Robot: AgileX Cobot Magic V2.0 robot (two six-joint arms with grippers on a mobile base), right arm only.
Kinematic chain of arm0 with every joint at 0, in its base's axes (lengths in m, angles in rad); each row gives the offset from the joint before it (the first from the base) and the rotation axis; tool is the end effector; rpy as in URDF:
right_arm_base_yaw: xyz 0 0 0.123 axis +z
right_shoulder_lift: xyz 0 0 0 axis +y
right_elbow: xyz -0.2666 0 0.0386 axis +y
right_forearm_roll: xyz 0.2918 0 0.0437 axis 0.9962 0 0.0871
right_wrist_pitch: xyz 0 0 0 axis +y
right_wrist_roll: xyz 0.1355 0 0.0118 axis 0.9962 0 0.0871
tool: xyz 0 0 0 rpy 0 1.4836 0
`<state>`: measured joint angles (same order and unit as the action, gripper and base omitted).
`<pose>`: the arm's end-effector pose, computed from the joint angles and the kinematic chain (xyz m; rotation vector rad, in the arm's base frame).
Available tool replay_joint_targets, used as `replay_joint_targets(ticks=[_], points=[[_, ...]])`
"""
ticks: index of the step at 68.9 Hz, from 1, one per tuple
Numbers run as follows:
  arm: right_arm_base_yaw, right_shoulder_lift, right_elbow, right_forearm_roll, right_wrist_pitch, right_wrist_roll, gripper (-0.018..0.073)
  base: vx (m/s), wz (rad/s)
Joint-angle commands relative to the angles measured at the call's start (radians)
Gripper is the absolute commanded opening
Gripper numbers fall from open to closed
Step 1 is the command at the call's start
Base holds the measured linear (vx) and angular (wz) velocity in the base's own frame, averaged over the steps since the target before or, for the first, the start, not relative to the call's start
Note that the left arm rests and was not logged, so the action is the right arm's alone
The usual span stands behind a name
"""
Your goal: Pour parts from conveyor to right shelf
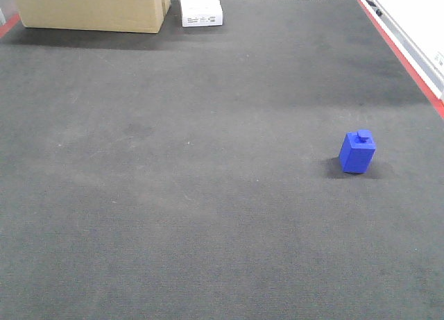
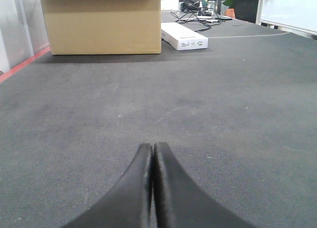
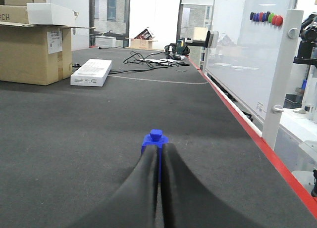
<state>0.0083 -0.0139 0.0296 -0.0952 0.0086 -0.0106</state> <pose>0.1611 0.0012 0.2055 -0.0853 1.5060 -0.0789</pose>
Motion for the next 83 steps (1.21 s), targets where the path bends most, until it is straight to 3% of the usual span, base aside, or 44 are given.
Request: replay_joint_targets(ticks=[1,58,75,83], points=[[0.001,-0.015,-0.002,-0.001,-0.074,-0.001,-0.0010,0.00,0.00],[0.001,-0.015,-0.003,-0.001,-0.093,-0.001,-0.0010,0.00,0.00],[0.001,-0.015,-0.020,0.002,-0.421,-0.013,-0.0007,0.00,0.00],[0.001,-0.015,-0.130,-0.004,-0.445,-0.027,-0.0006,0.00,0.00]])
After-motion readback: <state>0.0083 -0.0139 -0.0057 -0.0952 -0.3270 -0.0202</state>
